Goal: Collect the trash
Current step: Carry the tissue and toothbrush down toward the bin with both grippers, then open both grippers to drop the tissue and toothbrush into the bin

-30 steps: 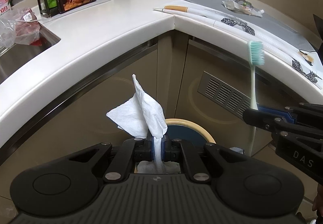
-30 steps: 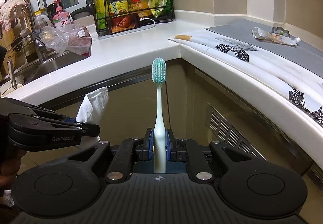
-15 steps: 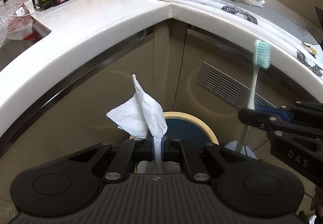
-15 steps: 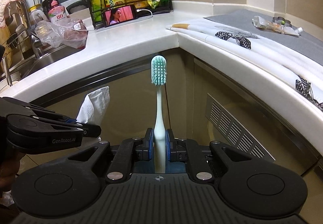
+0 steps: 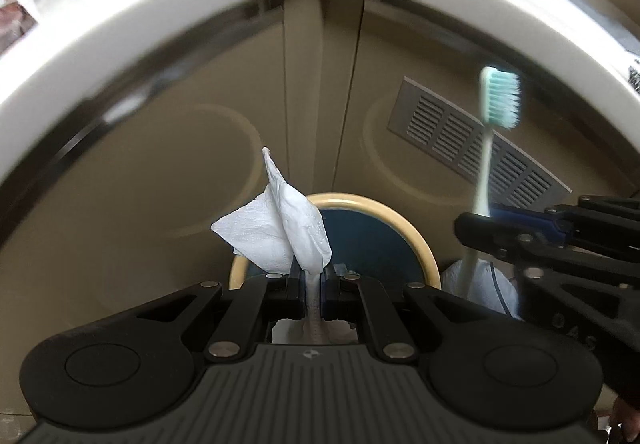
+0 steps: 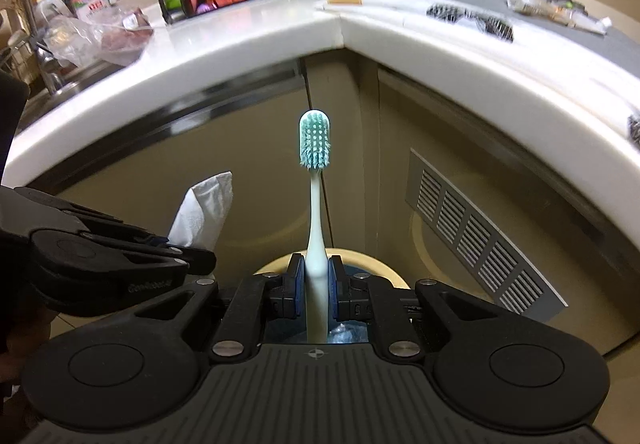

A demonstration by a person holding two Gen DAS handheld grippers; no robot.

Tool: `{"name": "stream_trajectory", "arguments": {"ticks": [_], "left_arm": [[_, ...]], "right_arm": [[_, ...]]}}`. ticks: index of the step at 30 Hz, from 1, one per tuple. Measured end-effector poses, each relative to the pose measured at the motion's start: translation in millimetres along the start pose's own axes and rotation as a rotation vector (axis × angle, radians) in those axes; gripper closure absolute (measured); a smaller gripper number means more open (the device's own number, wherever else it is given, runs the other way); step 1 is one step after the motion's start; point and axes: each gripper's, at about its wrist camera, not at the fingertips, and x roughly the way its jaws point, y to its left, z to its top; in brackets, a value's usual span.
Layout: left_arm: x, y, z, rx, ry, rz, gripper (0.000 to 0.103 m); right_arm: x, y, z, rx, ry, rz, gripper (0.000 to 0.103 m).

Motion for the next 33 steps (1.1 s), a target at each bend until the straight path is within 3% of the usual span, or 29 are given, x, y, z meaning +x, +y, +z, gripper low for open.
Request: {"name": "stream_trajectory", "arguments": {"ticks": [11,29,32,33], "left_arm": [[61,-4,-2,0.022,0.113,0.007,0.097],[119,-4,-15,0.041,0.243,0.010,0.095],[118,-5,-17,0.044,0.251,0.000,0.079],[118,-4,-18,0.041,0.255,0.000,0.059]], "right_arm": [[61,-8,-8,0.011,0.127,-0.033,0.089],[110,-10,-25,0.017,0.260,-0.072,0.089],[112,-9,-26,0.019,0.276,-0.073,0.086],[112,-9,-26,0.020,0.280,-0.073,0.081]]}}
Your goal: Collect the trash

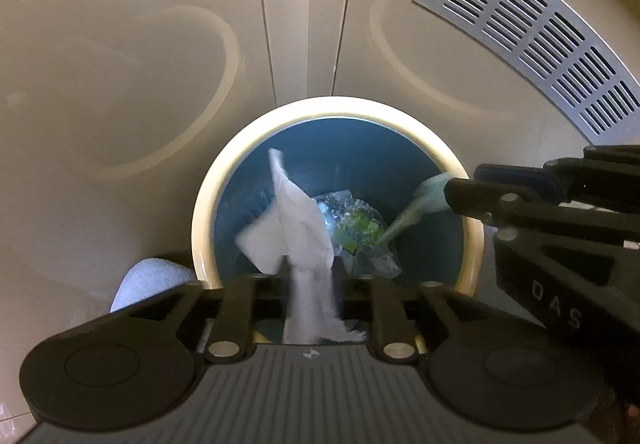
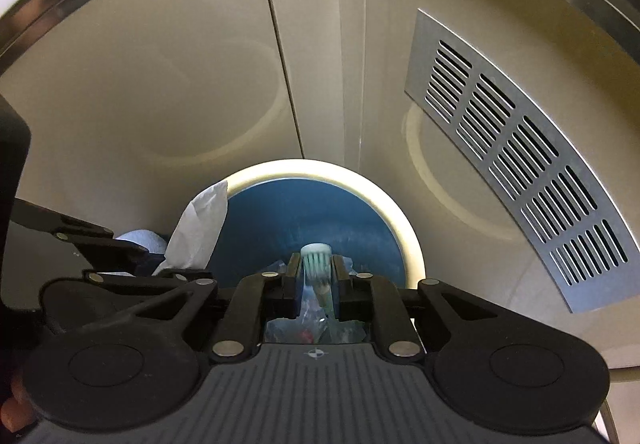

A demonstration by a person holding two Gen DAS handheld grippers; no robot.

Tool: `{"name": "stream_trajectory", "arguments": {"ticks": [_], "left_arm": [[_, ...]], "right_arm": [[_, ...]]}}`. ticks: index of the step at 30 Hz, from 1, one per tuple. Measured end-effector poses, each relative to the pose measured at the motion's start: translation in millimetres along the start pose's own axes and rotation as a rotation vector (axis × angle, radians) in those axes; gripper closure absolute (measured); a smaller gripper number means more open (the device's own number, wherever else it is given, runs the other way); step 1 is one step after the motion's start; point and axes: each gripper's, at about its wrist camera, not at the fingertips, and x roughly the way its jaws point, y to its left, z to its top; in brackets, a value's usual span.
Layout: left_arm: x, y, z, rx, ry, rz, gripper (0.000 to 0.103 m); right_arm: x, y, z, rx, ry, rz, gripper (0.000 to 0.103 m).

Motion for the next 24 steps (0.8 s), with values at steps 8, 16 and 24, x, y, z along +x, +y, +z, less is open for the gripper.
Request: {"name": "stream_trajectory", "arguments": {"ticks": [8,16,24], "left_arm": [[-1,14,5,-0.055,-0.008,-0.002,0.001],[-34,13,-8,-0.040,-0.042,-0.005,0.000],[-75,-1,-32,0.010,-0.143,0.035,0.000]], "right_arm": [[-5,-5,10,0.026,-0.049,-0.030,0.040],[-50,-7,1,-0.011,-0.123,-0.040,0.020],[-99,-1,-28,0.006,-0.222,-0.042,0.017]]}}
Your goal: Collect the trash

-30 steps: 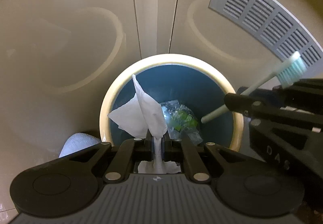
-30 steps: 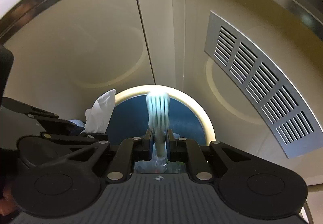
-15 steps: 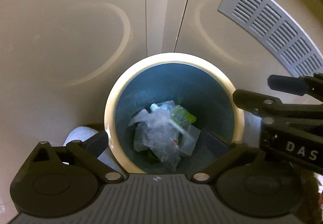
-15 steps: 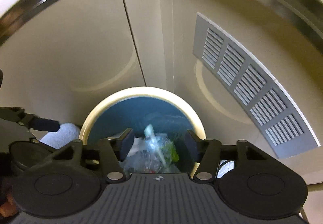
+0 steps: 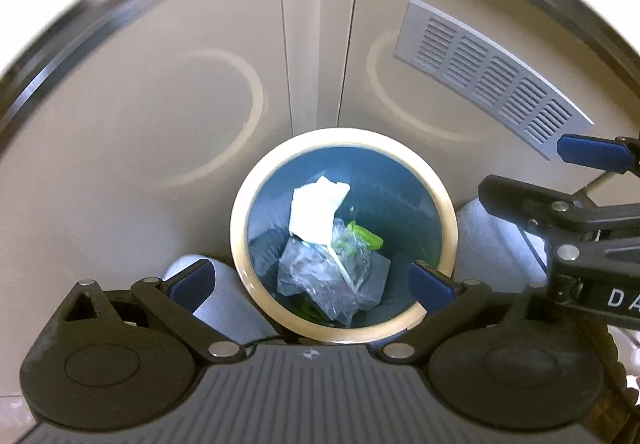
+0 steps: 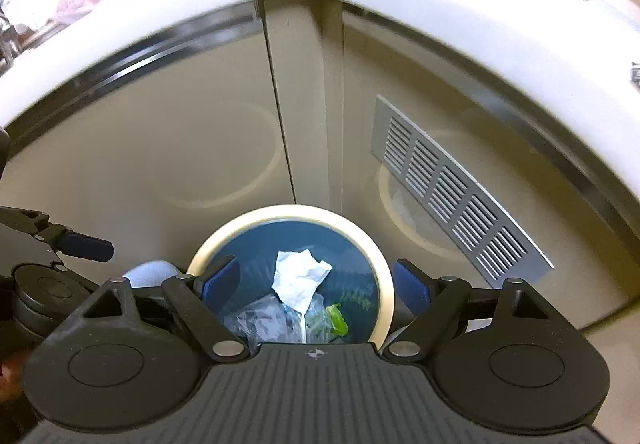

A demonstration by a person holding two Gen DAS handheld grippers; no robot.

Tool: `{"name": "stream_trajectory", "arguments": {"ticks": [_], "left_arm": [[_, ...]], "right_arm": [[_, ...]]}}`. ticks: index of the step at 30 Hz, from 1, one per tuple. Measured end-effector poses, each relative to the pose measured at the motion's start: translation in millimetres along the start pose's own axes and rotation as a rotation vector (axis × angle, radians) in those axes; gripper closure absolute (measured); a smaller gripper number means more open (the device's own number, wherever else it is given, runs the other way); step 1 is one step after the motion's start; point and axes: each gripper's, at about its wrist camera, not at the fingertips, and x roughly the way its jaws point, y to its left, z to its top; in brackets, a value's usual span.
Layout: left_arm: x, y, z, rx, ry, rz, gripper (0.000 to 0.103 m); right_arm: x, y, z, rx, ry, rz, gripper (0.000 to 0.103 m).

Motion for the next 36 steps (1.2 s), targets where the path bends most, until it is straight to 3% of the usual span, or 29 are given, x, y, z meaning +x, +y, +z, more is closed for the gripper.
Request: {"name": "stream_trajectory", "arguments": {"ticks": [13,36], "left_arm": [[-44,-3,-6,0.000,-0.086,0.054,0.000],[-52,1,-7,-0.026,-0.099,0.077,0.000]], "right_arm": [[-41,9,-8,0.000,-0.103,-0.045,0.012],[-41,12,-13,-0.020,-0.083,-0.021,0.009]]}}
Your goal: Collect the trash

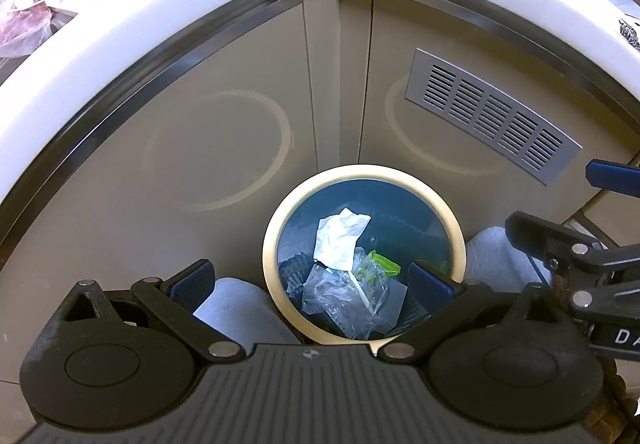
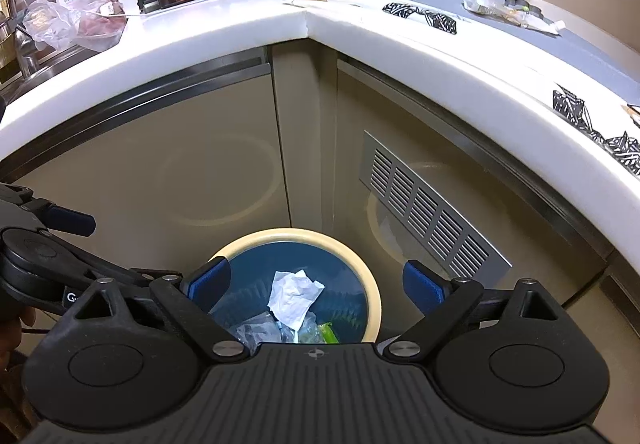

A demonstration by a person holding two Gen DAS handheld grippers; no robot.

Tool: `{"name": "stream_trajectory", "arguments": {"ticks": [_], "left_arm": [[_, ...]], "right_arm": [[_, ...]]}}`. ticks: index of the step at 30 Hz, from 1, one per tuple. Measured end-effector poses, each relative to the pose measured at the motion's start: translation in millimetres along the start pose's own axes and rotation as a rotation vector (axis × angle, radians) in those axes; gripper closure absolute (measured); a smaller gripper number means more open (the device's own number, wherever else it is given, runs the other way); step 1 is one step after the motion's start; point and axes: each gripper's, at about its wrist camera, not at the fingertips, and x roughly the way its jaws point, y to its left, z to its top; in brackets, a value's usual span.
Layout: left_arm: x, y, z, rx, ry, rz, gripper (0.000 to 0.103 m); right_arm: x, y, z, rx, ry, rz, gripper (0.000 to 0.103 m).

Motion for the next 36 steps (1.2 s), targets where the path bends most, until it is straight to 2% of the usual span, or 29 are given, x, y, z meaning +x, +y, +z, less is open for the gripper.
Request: {"name": "stream_trajectory", "arguments": {"ticks": [36], "left_arm": [[9,-1,0,0.004,0.031,0.006,0.000]], "right_arm": [[18,-8,-3,0.032,0.056,0.024,0.008]]}}
